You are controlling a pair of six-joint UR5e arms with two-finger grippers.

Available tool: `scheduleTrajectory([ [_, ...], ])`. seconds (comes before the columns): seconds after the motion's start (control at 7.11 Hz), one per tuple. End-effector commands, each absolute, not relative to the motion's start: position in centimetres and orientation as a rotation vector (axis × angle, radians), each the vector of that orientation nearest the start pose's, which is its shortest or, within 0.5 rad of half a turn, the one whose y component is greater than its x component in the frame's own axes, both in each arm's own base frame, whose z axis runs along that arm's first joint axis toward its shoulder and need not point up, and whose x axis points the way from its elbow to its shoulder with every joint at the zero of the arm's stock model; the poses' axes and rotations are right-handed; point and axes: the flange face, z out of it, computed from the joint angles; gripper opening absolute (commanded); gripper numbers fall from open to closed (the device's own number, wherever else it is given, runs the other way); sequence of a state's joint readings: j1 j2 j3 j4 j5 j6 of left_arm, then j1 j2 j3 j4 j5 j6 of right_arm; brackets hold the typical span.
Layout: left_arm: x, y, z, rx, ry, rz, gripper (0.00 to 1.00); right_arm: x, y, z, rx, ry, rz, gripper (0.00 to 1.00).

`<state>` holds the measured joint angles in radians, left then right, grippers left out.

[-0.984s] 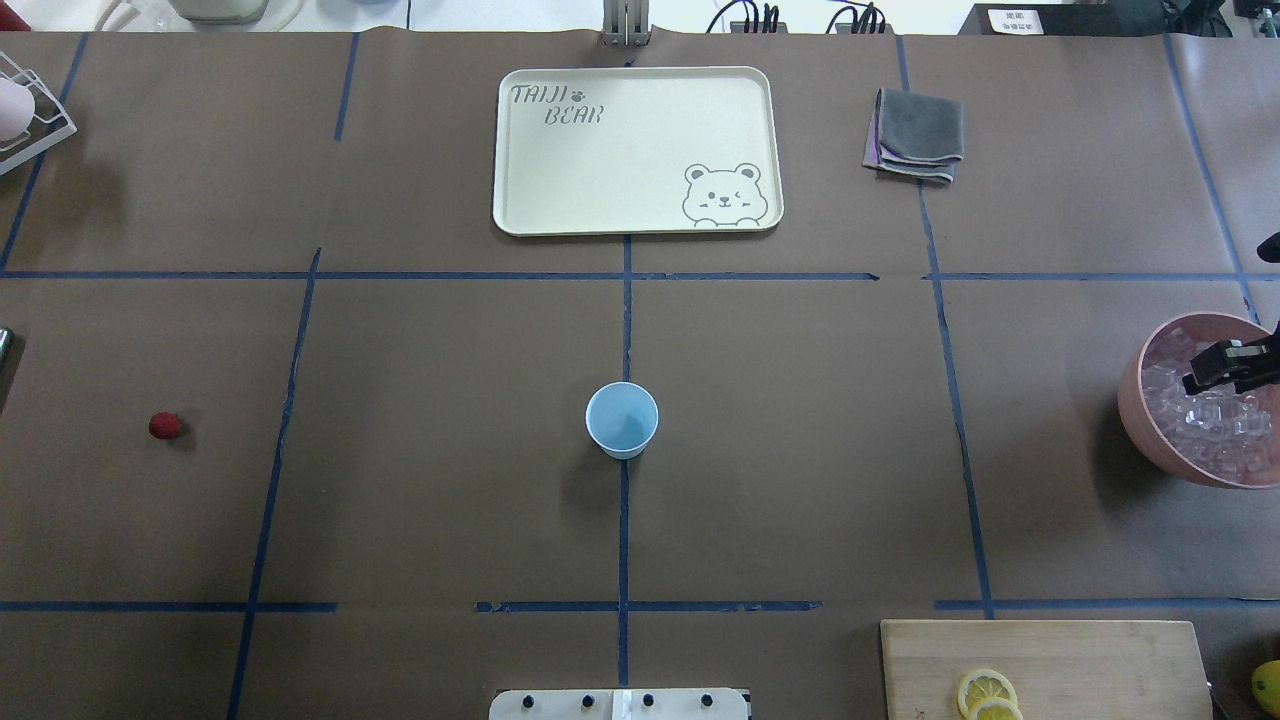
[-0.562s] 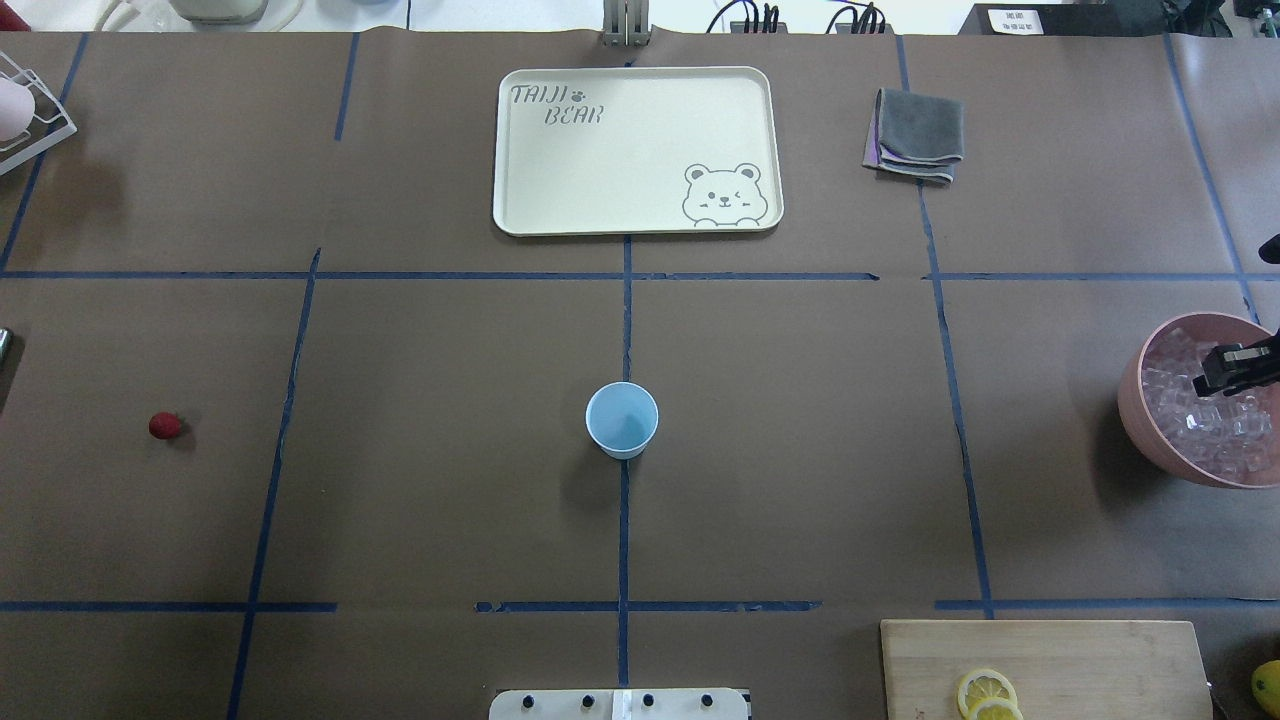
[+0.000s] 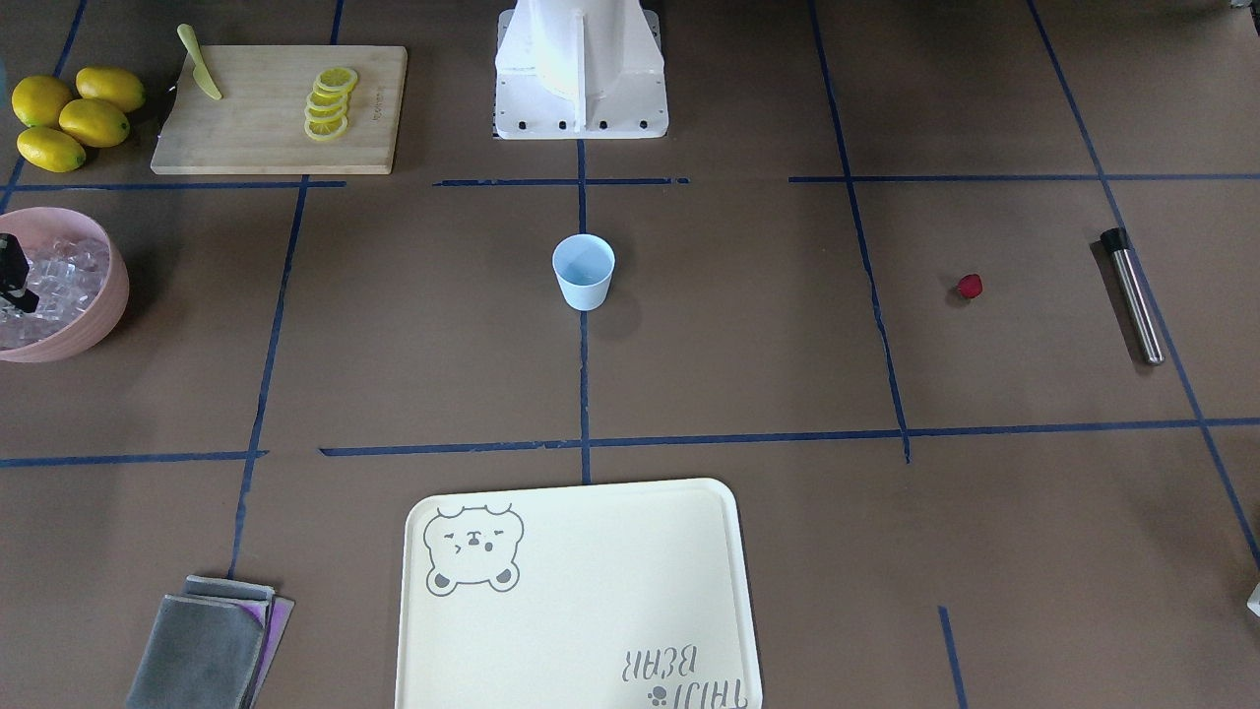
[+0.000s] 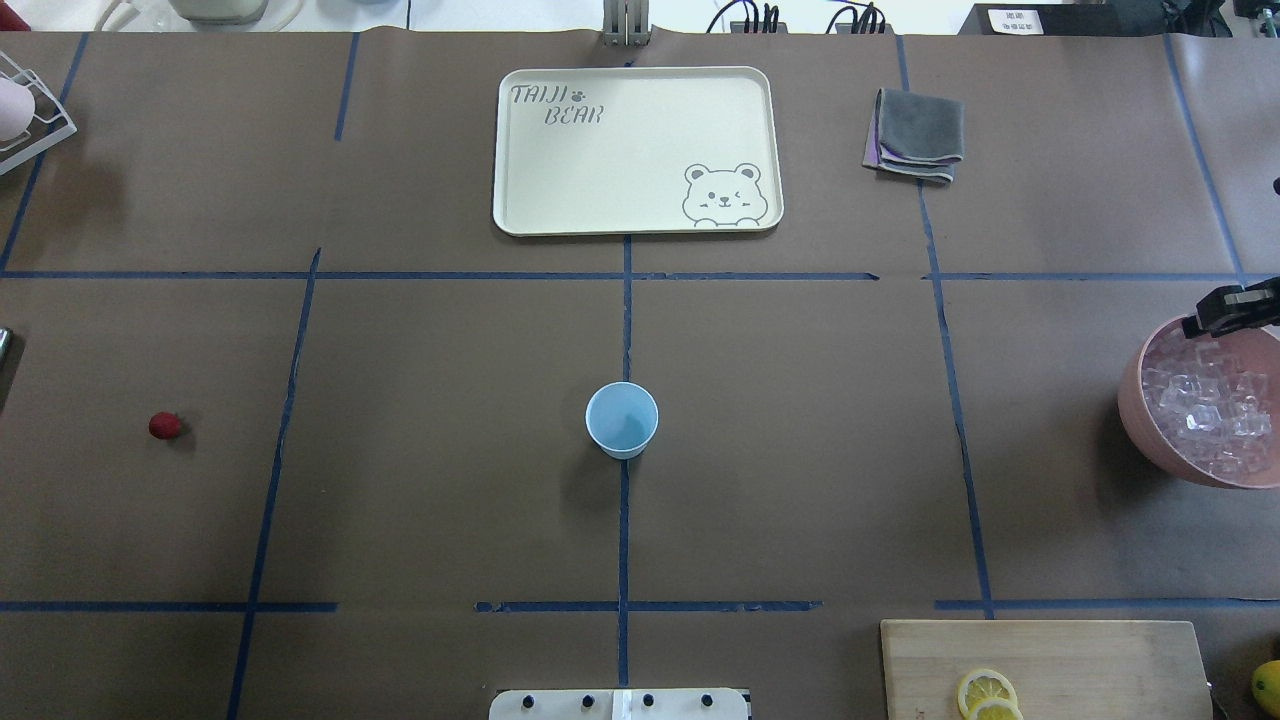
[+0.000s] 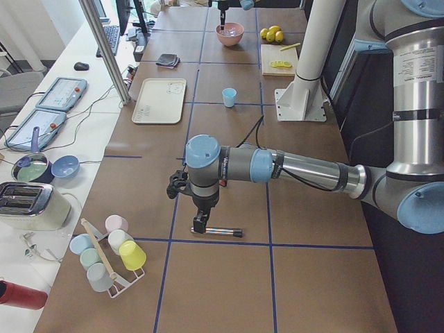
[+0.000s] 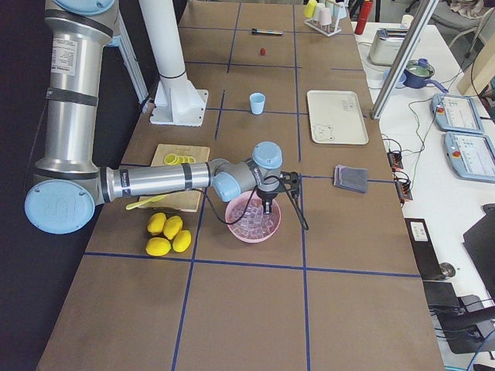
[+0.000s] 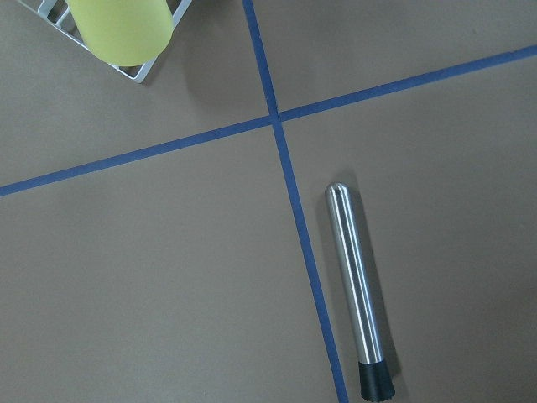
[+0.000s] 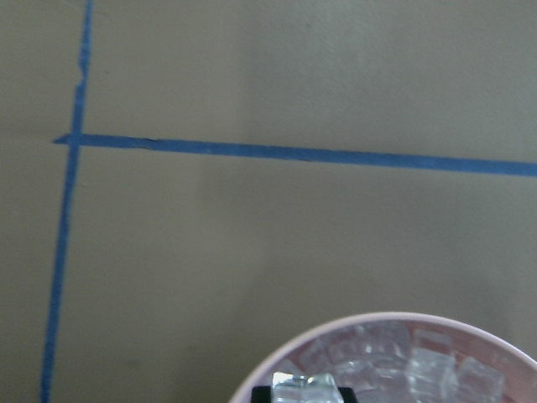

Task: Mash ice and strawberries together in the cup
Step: 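Carry the ice cube with the right gripper over the light-blue cup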

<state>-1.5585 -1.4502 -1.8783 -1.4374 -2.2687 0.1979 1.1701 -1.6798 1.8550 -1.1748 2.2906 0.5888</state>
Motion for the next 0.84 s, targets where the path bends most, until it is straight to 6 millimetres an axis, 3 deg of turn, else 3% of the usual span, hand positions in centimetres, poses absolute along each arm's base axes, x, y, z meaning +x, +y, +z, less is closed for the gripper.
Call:
scheduleTrajectory([
  [0.0, -6.4, -43.8, 58.3, 0.114, 0.692, 0.218, 1.00, -15.6, -46.7, 44.8, 0.155, -0.991, -0.017, 0.00],
  [0.28, -6.4, -43.8, 58.2, 0.116, 0.692, 0.219, 1.00, -25.2, -47.4, 35.9, 0.024, -1.102, 0.102, 0.01],
  [0.56, -6.4, -43.9, 58.3, 0.114, 0.692, 0.217, 1.00, -36.0, -44.6, 28.5, -0.025, -1.142, 0.189, 0.02],
  [0.7, -6.3, -43.9, 58.3, 0.113, 0.692, 0.218, 1.00, -39.7, -43.7, 25.0, -0.061, -1.143, 0.227, 0.01],
])
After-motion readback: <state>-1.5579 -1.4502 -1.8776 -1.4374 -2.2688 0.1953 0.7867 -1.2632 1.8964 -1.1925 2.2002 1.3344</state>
